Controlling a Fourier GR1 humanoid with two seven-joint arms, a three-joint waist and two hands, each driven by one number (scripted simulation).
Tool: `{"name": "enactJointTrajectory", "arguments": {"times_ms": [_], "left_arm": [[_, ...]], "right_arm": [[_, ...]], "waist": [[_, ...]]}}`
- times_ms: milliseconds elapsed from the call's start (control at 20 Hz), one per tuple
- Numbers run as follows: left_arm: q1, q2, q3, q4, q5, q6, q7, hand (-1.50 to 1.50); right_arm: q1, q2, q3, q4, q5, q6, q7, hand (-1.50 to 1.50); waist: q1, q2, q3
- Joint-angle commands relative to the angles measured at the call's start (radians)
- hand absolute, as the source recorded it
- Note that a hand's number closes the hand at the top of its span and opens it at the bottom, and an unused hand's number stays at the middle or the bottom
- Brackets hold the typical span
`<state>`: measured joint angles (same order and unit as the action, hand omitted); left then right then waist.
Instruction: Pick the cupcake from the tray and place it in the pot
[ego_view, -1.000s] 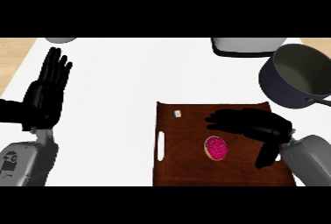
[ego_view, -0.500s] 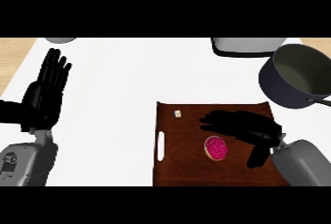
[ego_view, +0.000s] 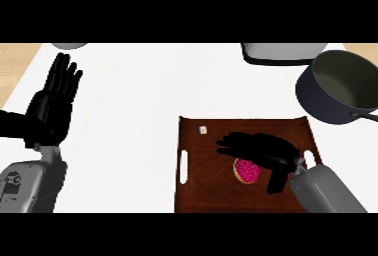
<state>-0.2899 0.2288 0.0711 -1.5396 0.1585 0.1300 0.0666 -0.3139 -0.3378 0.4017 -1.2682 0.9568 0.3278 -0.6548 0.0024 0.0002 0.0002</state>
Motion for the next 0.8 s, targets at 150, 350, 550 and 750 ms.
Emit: {"name": "enactJointTrajectory", "arguments": {"times_ms": [150,350,550,750], "left_arm": [[-0.007,-0.008,0.015,0.037,-0.015,-0.026,-0.025,0.0],[0.012,-0.02,0.008,-0.005,-0.029,-0.014,-0.003,0.0],[0.006,-0.005,0.04,-0.008,0.002,-0.033,0.0,0.0],[0.056,-0.023,0.036,0.006,-0.004,-0.048,-0.059,0.0]], "right_arm": [[-0.043,0.116,0.009,0.207,0.092,-0.084,-0.046,-1.5],[0.006,0.075,0.035,0.053,0.105,-0.023,-0.097,1.5],[0.003,0.09,0.043,0.116,0.124,-0.144,-0.214,1.5],[0.074,0.124,0.082,0.07,0.172,-0.179,-0.18,1.5]], "waist": [[0.003,0.002,0.0],[-0.002,-0.001,0.0],[0.0,0.0,0.0],[-0.004,-0.001,0.0]]}}
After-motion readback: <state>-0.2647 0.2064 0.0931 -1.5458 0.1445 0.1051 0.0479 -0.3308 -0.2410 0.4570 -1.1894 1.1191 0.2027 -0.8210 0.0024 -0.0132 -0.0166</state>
